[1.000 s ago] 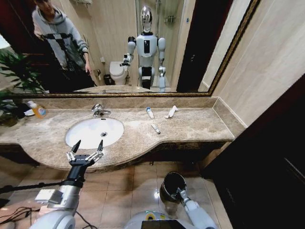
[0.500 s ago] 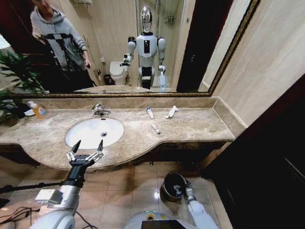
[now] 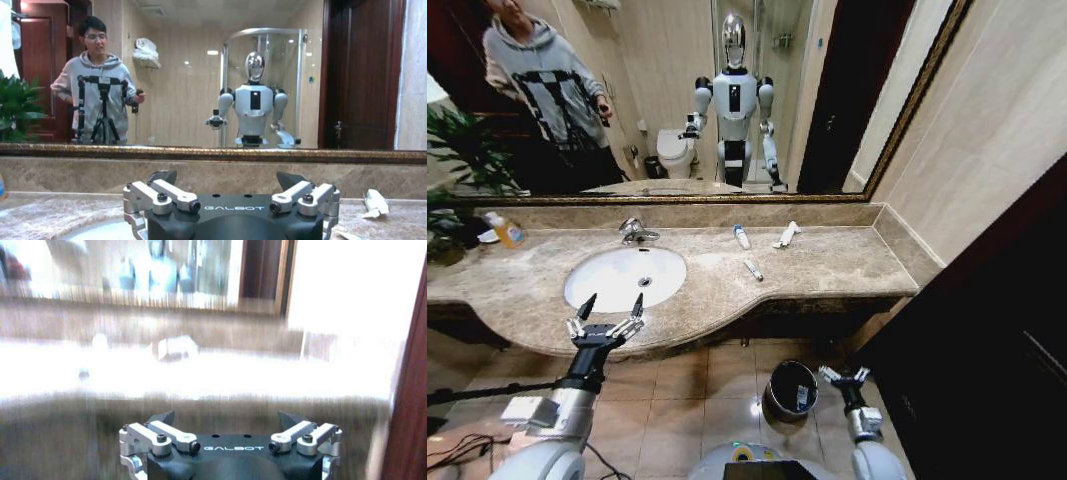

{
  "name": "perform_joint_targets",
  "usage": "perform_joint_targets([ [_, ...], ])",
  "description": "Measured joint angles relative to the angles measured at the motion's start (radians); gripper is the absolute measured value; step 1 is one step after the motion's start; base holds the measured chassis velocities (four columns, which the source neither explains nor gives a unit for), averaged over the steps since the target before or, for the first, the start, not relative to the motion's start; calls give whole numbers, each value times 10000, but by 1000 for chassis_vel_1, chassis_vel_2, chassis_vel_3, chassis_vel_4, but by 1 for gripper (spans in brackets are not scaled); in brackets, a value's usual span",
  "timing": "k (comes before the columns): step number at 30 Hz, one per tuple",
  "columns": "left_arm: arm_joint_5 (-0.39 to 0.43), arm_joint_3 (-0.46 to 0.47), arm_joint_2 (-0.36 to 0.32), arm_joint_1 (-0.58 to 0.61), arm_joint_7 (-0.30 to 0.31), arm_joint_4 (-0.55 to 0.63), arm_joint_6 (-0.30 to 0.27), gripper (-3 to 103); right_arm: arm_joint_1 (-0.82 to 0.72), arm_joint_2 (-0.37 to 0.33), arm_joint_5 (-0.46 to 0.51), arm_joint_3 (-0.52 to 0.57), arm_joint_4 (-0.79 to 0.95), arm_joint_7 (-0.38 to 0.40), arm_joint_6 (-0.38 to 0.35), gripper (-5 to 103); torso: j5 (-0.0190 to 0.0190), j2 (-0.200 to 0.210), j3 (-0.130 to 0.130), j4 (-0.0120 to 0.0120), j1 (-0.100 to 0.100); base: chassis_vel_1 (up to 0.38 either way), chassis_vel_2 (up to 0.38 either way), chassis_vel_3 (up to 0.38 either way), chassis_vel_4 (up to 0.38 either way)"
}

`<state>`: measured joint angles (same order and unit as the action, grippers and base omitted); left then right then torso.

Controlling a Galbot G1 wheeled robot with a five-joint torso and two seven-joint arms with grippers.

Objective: Pick up the trash from the sink and place it in the trash bin.

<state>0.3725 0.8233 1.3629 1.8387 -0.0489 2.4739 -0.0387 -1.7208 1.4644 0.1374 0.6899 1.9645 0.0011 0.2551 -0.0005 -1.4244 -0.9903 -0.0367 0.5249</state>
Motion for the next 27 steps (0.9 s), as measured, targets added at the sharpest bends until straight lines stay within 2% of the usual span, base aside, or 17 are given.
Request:
perform_joint_targets([
  [5,0,0,0,0,0,0,0,100,-52,1,310,47,1666,-224,-628,100,3,0,-1,1,1,0,0,0,0],
  [8,0,1,0,0,0,0,0,100,789,-211,554,-392,2848,-272,-1688,100,4,1,-1,-2,2,0,0,0,0],
  [9,0,1,0,0,0,0,0,100,789,-211,554,-392,2848,-272,-1688,100,4,1,-1,-2,2,0,0,0,0],
  [13,-1,1,0,0,1,0,0,100,1852,-494,676,-872,3285,-795,-2793,100,5,3,-2,-2,3,0,0,0,0],
  [18,0,1,0,0,1,0,0,100,2260,-981,604,-1291,2814,-1136,-2944,100,5,2,-2,-1,3,0,0,0,0],
  [21,0,0,-1,0,0,-1,0,100,2707,-1528,446,-1518,2246,-1358,-2986,100,6,2,-2,0,3,0,0,0,0],
  [27,0,0,0,0,1,0,0,100,3647,-2114,797,-2061,1513,-1444,-3499,100,6,3,-2,-1,3,0,0,0,0],
])
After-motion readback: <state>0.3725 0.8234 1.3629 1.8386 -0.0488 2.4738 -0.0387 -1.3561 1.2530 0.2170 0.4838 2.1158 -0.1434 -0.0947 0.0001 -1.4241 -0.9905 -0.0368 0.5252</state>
